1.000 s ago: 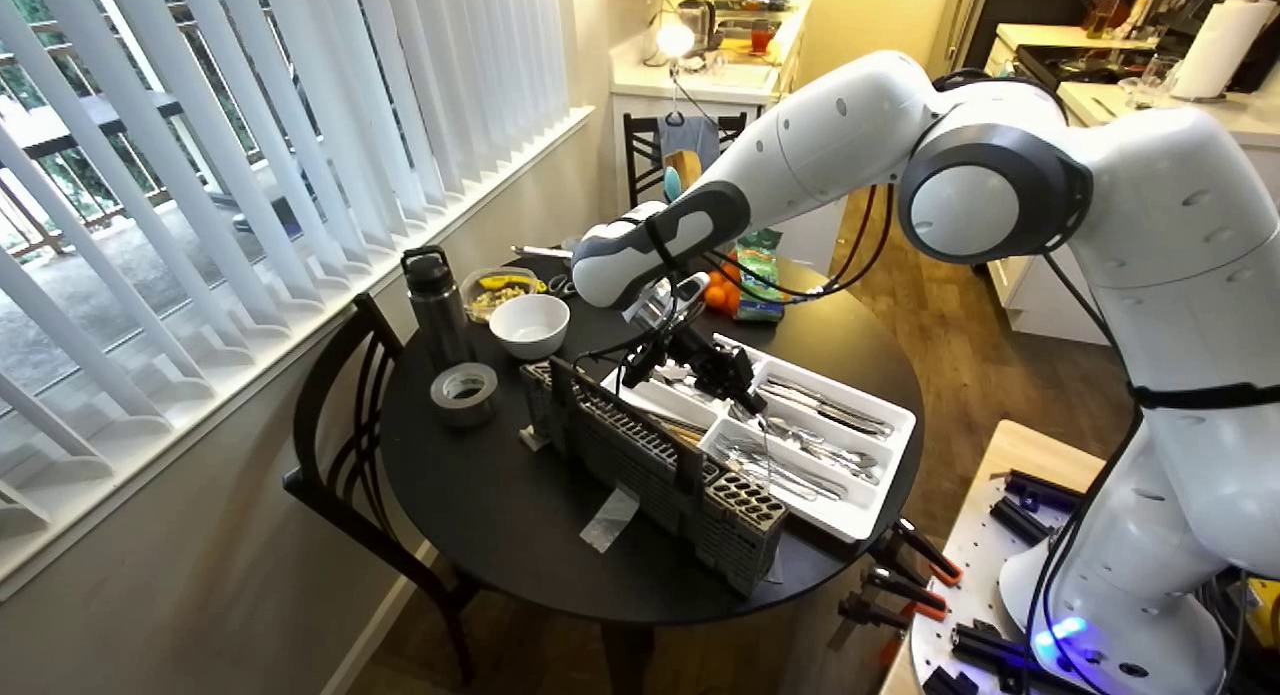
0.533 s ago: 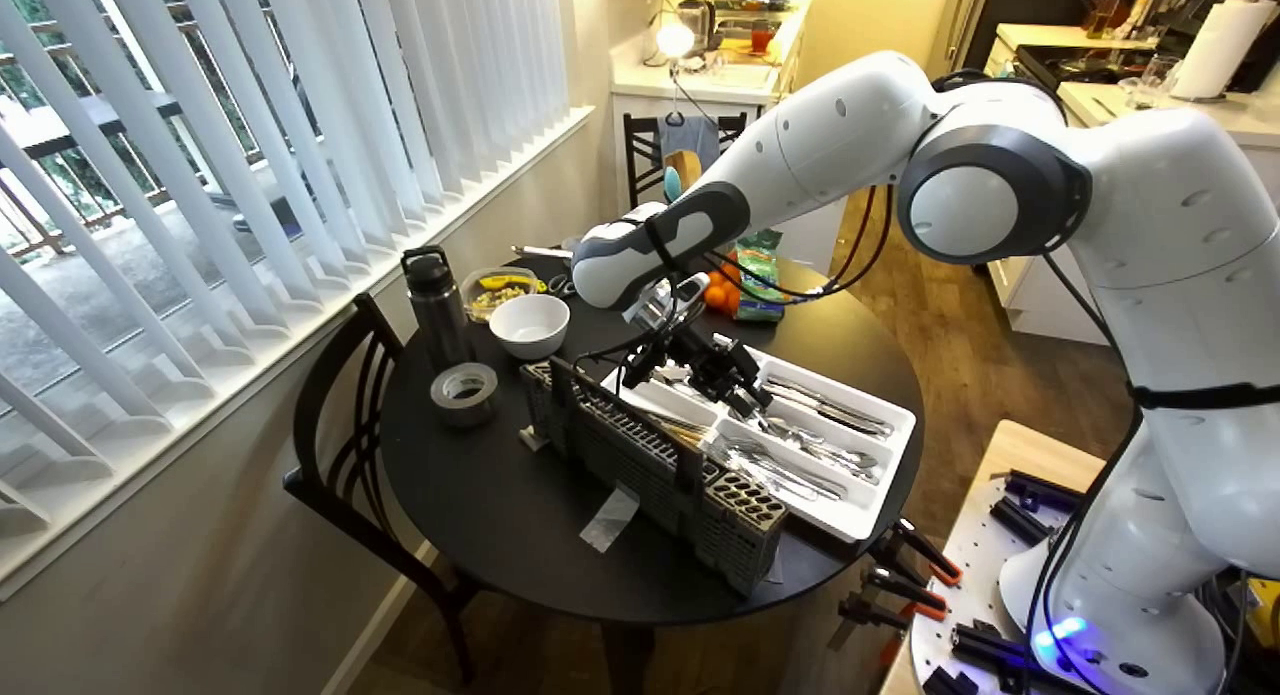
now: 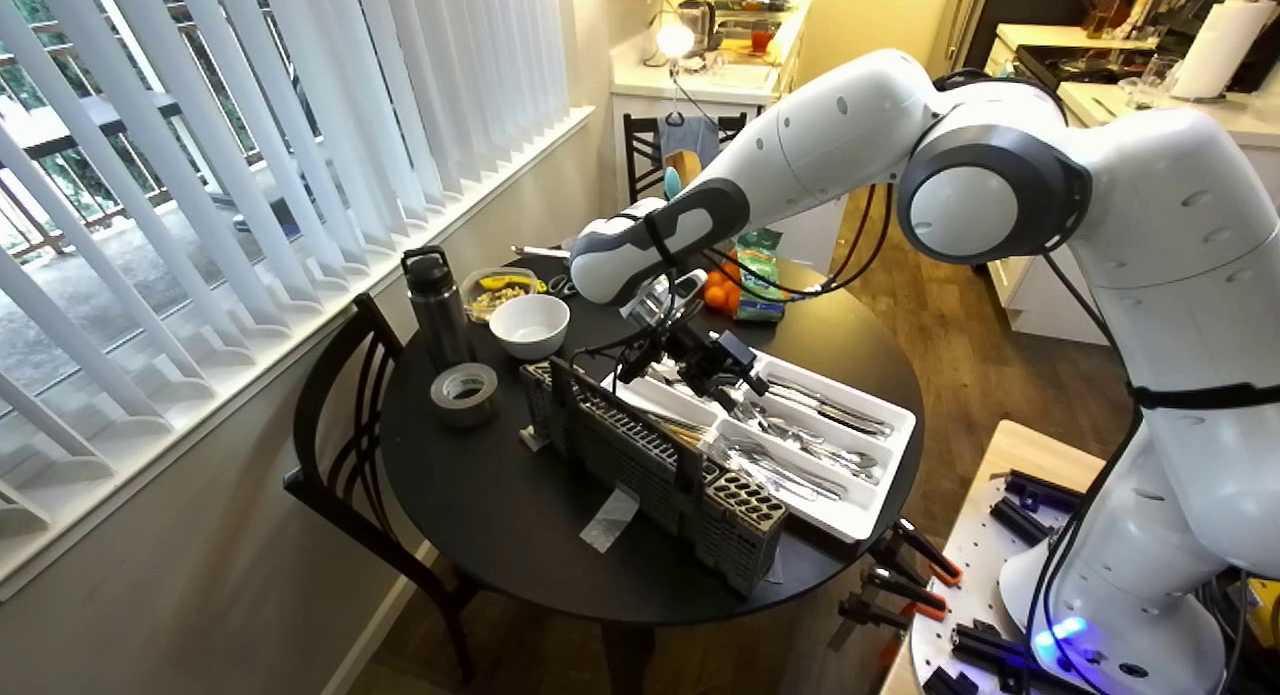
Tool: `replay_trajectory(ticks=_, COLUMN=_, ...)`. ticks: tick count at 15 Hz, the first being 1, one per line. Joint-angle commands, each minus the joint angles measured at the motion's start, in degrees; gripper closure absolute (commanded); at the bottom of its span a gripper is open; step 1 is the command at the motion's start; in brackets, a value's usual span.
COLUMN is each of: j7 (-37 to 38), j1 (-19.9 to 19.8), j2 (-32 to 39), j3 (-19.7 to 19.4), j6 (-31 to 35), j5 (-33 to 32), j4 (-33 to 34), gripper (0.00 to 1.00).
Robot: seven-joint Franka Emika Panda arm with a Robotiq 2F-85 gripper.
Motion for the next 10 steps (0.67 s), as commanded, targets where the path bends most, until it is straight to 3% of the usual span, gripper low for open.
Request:
replay_trajectory(ticks=1, j7=-3.57, j1=0.71, j2=-4.71, j3=-0.39, j6=6.68, j5=-2.17, j4=-2.78, gripper=0.0)
replay_trajectory(ticks=6, j7=-5.0, j1=2.28, j2=-16.04, j3=0.17, j6=16.38, j5=-6.65, j4=-11.28, gripper=0.0)
replay_trajectory(ticks=10, j7=-4.46, j1=3.71, j2=-27.86, j3=1.55, j6=14.22, j5=-9.99, j4=-18.43, gripper=0.0)
